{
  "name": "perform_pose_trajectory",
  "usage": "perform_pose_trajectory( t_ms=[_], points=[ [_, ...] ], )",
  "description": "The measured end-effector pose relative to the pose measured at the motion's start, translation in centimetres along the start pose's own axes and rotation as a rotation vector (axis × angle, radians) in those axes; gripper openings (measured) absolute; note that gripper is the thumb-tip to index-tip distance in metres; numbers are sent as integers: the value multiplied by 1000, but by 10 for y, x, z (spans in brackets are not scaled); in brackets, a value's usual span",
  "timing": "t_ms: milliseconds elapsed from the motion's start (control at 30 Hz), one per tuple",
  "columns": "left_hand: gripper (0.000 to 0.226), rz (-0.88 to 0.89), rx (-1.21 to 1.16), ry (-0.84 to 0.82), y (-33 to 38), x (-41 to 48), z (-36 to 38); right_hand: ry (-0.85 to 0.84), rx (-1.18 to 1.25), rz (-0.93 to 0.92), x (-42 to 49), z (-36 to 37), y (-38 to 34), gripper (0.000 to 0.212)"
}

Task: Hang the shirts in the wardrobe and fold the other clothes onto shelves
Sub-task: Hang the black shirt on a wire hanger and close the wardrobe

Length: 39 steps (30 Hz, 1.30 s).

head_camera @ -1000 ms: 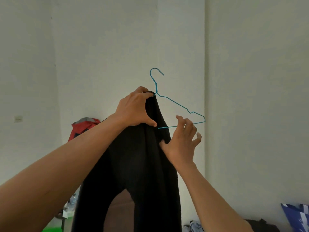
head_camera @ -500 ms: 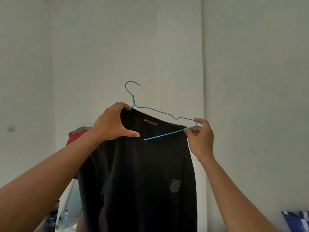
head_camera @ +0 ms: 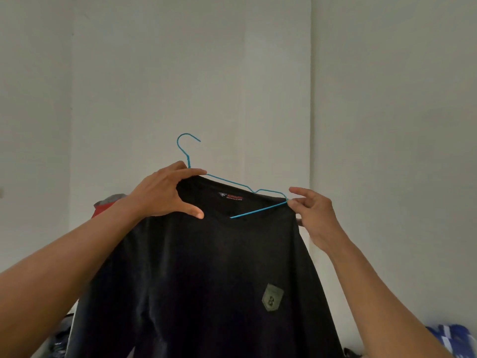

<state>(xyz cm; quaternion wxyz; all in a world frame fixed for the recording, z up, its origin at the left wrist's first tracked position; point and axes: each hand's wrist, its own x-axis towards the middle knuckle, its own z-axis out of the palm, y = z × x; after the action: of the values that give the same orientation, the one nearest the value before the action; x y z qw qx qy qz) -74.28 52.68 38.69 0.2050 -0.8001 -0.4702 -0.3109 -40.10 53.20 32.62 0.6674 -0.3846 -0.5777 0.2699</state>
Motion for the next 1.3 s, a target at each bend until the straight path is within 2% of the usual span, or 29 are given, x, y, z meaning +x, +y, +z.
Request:
perform_pose_trajectory(
  t_ms=[167,300,467,633,833,933,1000,1167,1300],
  points=[
    [106,15,148,-15,-8,-9,4,-65,130,141,-4,-3,-9,22],
    [107,12,209,48,-5,-9,5,-153,116,192,-10,2,-19,19],
    [106,11,166,117,-9,-11,2,-145,-259,137,-15,2,-24,14],
    [111,-30,89,118,-17,-19,10,-159,-176,104,-22,8,-29,11],
    [110,15,140,159,-27,-28,10,-182,-168,105,-23,9,-35,19],
    [111,20,-38,159,-20,-27,12,-201,-188,42,-21,21,-39,20],
    [110,29,-173,164,-14,-23,13,-213,-284,-34,-22,31,-39,25],
    [102,102,-353,185,3,-13,18,-201,-546,-165,-27,40,-38,29],
    [88,139,-468,211,17,-2,22,-136,-709,-325,-29,38,-39,25]
  ],
)
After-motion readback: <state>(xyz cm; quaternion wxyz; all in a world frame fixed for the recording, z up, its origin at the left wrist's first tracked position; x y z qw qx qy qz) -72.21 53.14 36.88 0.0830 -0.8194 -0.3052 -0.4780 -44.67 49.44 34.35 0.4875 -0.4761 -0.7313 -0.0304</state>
